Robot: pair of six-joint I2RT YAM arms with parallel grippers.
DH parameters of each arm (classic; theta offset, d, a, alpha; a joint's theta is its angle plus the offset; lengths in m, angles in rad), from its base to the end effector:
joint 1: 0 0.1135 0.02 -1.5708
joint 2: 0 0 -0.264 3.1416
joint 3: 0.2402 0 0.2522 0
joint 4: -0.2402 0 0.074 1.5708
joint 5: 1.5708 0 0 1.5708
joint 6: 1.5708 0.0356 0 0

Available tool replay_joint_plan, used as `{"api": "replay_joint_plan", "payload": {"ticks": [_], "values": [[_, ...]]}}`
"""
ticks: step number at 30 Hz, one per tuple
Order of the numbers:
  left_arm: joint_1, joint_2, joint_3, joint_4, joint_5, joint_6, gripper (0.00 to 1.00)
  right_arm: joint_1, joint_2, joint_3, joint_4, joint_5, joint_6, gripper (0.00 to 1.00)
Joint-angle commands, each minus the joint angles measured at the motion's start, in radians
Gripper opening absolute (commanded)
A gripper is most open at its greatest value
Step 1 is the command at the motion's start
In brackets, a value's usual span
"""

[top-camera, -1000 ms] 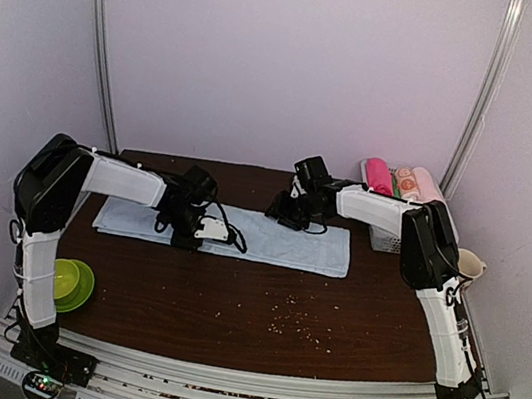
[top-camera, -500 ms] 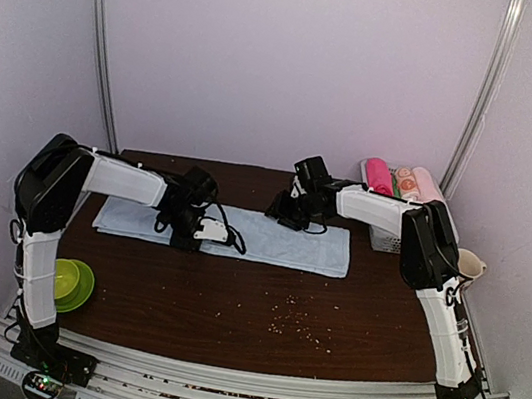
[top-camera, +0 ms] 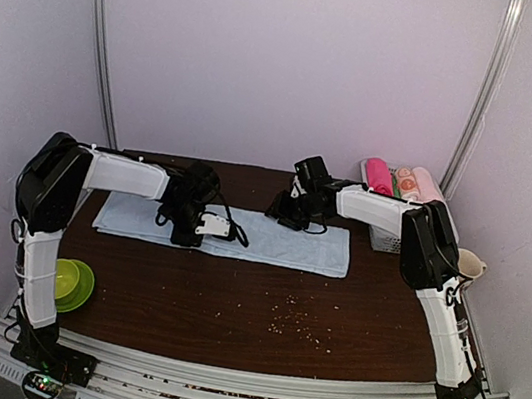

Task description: Roll the towels

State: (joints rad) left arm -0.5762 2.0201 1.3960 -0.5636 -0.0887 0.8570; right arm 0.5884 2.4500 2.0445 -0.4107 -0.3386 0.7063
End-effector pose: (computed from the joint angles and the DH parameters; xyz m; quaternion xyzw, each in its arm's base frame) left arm 0.3450 -0.2204 0.1553 0.6378 0.7451 0.0697 0.1822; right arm 0.4474 0.3128 0.1620 -0.0080 0.9184 0.3439 0.1952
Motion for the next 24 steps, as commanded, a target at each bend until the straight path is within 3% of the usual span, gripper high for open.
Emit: {"api": "replay_joint_plan", "payload": {"ticks": [1,6,12,24], "values": [[-0.003,0.019,0.024,-0.034,0.004,-0.019,0.05,-0.004,0.001,0.006,0.006,0.01,0.002,0.46],[-0.003,0.036,0.027,-0.048,0.007,-0.017,0.05,-0.003,0.002,0.006,0.007,0.009,0.001,0.46],[-0.003,0.041,0.03,-0.051,0.001,-0.017,0.14,-0.004,0.002,0.008,0.008,0.009,0.001,0.46],[-0.001,0.042,0.045,-0.046,-0.006,-0.025,0.12,-0.004,0.005,0.011,0.01,0.006,-0.001,0.46]]}}
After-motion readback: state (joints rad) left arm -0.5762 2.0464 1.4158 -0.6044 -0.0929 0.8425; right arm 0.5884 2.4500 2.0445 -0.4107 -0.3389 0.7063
